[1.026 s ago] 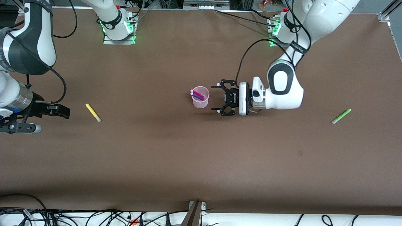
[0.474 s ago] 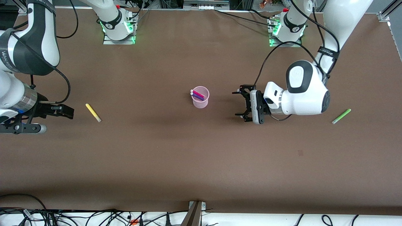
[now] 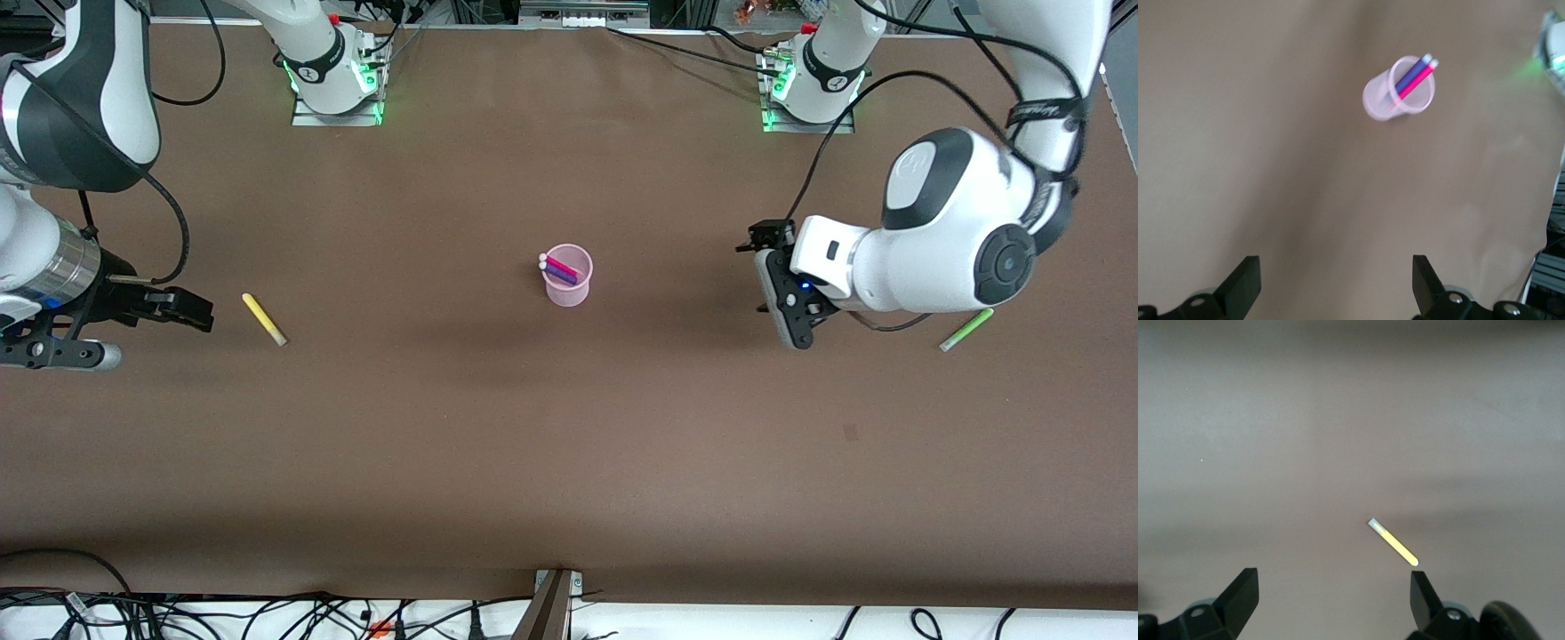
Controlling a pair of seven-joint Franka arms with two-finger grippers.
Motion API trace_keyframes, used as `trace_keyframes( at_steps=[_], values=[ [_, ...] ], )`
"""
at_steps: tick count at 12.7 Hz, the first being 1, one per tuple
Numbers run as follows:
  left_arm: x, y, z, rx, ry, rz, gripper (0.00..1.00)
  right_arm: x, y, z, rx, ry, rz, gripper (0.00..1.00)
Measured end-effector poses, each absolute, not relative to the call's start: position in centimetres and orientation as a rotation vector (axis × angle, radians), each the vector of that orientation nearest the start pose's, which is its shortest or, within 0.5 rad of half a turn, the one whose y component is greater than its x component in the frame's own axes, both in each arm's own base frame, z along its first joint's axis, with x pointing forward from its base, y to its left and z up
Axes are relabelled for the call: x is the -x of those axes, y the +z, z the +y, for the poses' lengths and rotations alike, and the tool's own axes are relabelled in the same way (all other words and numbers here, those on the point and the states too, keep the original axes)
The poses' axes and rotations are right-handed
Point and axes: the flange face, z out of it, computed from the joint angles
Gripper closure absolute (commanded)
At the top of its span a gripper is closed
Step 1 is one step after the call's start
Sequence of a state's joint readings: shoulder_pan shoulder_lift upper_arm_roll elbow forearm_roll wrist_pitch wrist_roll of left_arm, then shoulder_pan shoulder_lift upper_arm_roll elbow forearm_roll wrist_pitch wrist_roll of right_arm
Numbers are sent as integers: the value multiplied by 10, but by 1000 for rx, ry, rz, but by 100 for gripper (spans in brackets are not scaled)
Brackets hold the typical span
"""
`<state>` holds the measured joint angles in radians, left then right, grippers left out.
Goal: Organize pens into pink holder with both arms
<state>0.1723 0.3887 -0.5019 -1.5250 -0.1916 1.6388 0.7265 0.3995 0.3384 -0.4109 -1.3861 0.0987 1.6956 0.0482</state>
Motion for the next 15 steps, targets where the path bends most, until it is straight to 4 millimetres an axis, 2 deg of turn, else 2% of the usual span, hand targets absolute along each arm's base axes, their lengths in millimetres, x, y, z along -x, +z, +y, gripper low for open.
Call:
trace_keyframes(
  at_steps=[3,5,8,12,13,15],
  values=[
    [-616,477,-166,3035,340,1464,0,-650,542,48,3165,-9,72,0],
    [-621,495,-153,2971,317,1271,0,-648,544,49,3151,-1,76,0],
    [-617,528,-145,2866,237,1080,0,-646,543,49,3150,20,78,0],
    [-605,572,-131,2951,110,575,0,-644,551,49,3146,0,75,0],
    [-604,579,-124,2962,94,504,0,-645,559,50,3144,-24,71,0],
    [-603,590,-94,3049,86,384,0,-644,572,52,3140,-59,65,0]
  ],
)
